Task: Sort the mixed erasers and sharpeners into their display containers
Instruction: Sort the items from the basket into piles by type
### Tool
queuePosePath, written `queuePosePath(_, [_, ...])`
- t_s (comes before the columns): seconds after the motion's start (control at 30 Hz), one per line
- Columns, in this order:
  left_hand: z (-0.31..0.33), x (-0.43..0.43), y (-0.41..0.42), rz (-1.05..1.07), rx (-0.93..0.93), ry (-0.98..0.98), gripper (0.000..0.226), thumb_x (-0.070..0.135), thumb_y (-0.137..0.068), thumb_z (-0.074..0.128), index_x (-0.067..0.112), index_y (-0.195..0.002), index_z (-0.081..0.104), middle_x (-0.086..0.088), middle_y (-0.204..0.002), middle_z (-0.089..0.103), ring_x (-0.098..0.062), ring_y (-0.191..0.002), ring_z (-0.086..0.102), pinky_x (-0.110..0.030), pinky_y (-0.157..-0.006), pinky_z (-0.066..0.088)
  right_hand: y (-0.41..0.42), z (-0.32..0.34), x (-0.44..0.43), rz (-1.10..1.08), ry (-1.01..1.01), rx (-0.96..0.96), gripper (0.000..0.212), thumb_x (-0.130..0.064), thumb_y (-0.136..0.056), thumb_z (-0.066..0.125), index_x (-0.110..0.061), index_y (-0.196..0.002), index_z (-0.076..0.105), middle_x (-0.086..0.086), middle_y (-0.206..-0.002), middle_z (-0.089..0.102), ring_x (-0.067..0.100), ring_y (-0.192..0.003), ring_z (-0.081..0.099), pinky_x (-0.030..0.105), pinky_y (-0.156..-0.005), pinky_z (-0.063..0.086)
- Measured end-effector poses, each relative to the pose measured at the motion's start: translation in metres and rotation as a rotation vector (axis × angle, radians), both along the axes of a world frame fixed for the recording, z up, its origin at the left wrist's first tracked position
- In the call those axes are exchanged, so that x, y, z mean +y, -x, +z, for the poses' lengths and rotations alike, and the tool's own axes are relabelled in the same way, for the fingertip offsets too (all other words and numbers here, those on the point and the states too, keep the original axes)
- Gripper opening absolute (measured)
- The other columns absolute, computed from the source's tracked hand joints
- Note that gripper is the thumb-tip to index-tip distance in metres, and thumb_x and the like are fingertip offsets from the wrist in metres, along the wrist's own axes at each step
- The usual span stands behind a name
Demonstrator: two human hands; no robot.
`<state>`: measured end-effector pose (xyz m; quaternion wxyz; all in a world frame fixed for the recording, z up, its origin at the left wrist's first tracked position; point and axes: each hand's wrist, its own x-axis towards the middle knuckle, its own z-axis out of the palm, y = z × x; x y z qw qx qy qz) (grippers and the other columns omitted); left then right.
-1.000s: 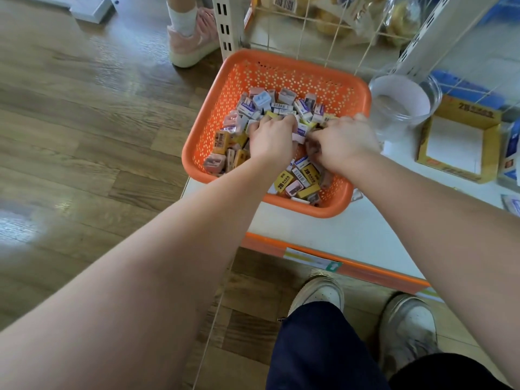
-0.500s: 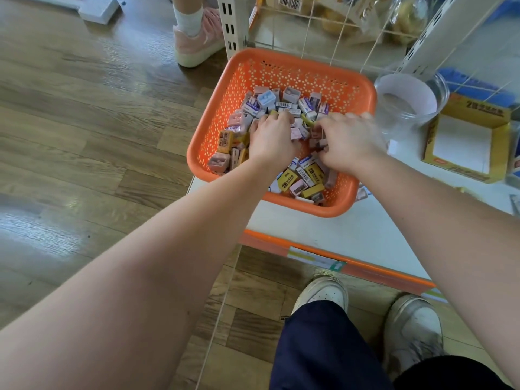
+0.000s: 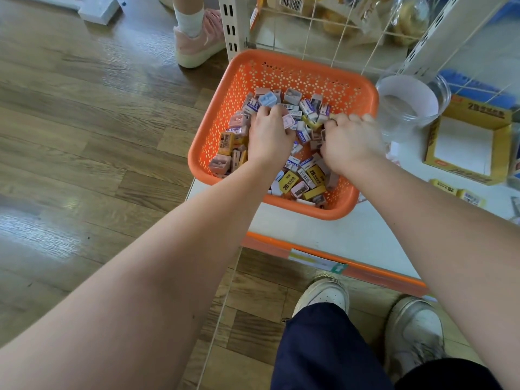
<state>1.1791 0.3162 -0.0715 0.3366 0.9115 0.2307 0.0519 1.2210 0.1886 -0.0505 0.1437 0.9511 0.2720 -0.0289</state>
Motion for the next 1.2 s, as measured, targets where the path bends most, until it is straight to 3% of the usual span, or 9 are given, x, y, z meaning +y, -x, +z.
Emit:
queuePosePath(0.3, [0.001,0.0,0.0,-0.014,0.003,0.034,0.042,0.014,-0.088,0.06,0.015,-0.128,0.051,-0.006,-0.132,0.048,-0.023,-0.123,0.041,-0.031,-0.099,0.036,0.003,0.011,-0.009,0.049,-0.253,0.111,0.04,-0.032,-0.08,0.061,-0.021,-0.114,0.045,0.006,-0.098,0.063,0.027,-0.096,0.056,0.035,-0.084,0.034])
queuePosePath(0.47, [0.009,0.001,0.0,-0.024,-0.032,0.081,0.039,0.012,-0.084,0.061,0.014,-0.123,0.056,-0.004,-0.124,0.057,-0.02,-0.111,0.052,-0.023,-0.086,0.038,0.005,0.016,-0.013,0.014,-0.505,0.227,0.037,-0.035,-0.078,0.062,-0.027,-0.111,0.046,0.001,-0.105,0.064,0.025,-0.097,0.056,0.035,-0.086,0.034])
queuePosePath(0.6, [0.019,-0.006,0.004,-0.122,-0.065,0.084,0.037,0.012,-0.084,0.061,0.014,-0.121,0.057,-0.004,-0.118,0.059,-0.021,-0.101,0.057,-0.024,-0.081,0.044,0.003,0.035,-0.034,0.003,-0.738,0.322,0.035,-0.013,-0.078,0.061,-0.018,-0.111,0.05,0.0,-0.11,0.057,0.019,-0.095,0.055,0.027,-0.074,0.036])
queuePosePath(0.7, [0.031,-0.019,0.004,-0.156,-0.149,0.121,0.032,0.015,-0.084,0.062,0.015,-0.116,0.059,-0.001,-0.108,0.062,-0.017,-0.098,0.058,-0.032,-0.087,0.049,-0.006,0.056,-0.069,-0.013,-0.744,0.241,0.034,-0.005,-0.078,0.056,-0.015,-0.11,0.052,0.003,-0.104,0.052,0.017,-0.09,0.05,0.025,-0.073,0.035])
queuePosePath(0.87, [0.059,-0.061,-0.001,-0.359,-0.246,0.145,0.032,0.019,-0.083,0.065,0.014,-0.114,0.064,0.008,-0.097,0.064,-0.004,-0.09,0.056,-0.018,-0.085,0.046,-0.012,0.071,-0.125,-0.092,-0.627,0.206,0.037,-0.003,-0.079,0.058,-0.008,-0.116,0.053,0.014,-0.111,0.058,0.028,-0.099,0.054,0.021,-0.071,0.031])
queuePosePath(0.97, [0.067,-0.08,-0.003,-0.64,-0.123,0.007,0.034,0.024,-0.082,0.066,0.019,-0.115,0.065,0.003,-0.107,0.067,-0.011,-0.103,0.057,-0.026,-0.09,0.044,-0.008,0.066,-0.135,-0.126,-0.567,0.281,0.042,-0.007,-0.081,0.063,-0.008,-0.121,0.051,0.013,-0.112,0.061,0.029,-0.101,0.056,0.021,-0.071,0.033])
queuePosePath(1.07, [0.065,-0.09,-0.004,-0.77,0.016,-0.138,0.037,0.025,-0.084,0.065,0.024,-0.12,0.061,0.003,-0.115,0.065,-0.015,-0.112,0.054,-0.017,-0.09,0.031,-0.003,0.052,-0.138,-0.208,-0.58,0.348,0.044,-0.01,-0.08,0.066,-0.012,-0.122,0.052,0.011,-0.113,0.061,0.027,-0.101,0.058,0.025,-0.077,0.04])
queuePosePath(1.13, [0.059,-0.093,-0.003,-0.812,0.08,-0.253,0.04,0.027,-0.084,0.063,0.027,-0.124,0.058,0.0,-0.12,0.061,-0.021,-0.118,0.048,-0.026,-0.096,0.027,0.001,0.04,-0.141,-0.255,-0.596,0.387,0.043,-0.01,-0.08,0.067,-0.013,-0.12,0.053,0.012,-0.112,0.061,0.028,-0.098,0.058,0.029,-0.079,0.043])
queuePosePath(1.2, [0.052,-0.093,-0.004,-0.832,0.154,-0.318,0.04,0.034,-0.081,0.062,0.034,-0.12,0.058,-0.003,-0.118,0.057,-0.027,-0.119,0.045,-0.038,-0.1,0.033,0.003,0.031,-0.144,-0.302,-0.613,0.402,0.039,-0.011,-0.081,0.065,-0.015,-0.118,0.053,0.011,-0.109,0.062,0.025,-0.093,0.058,0.029,-0.078,0.045])
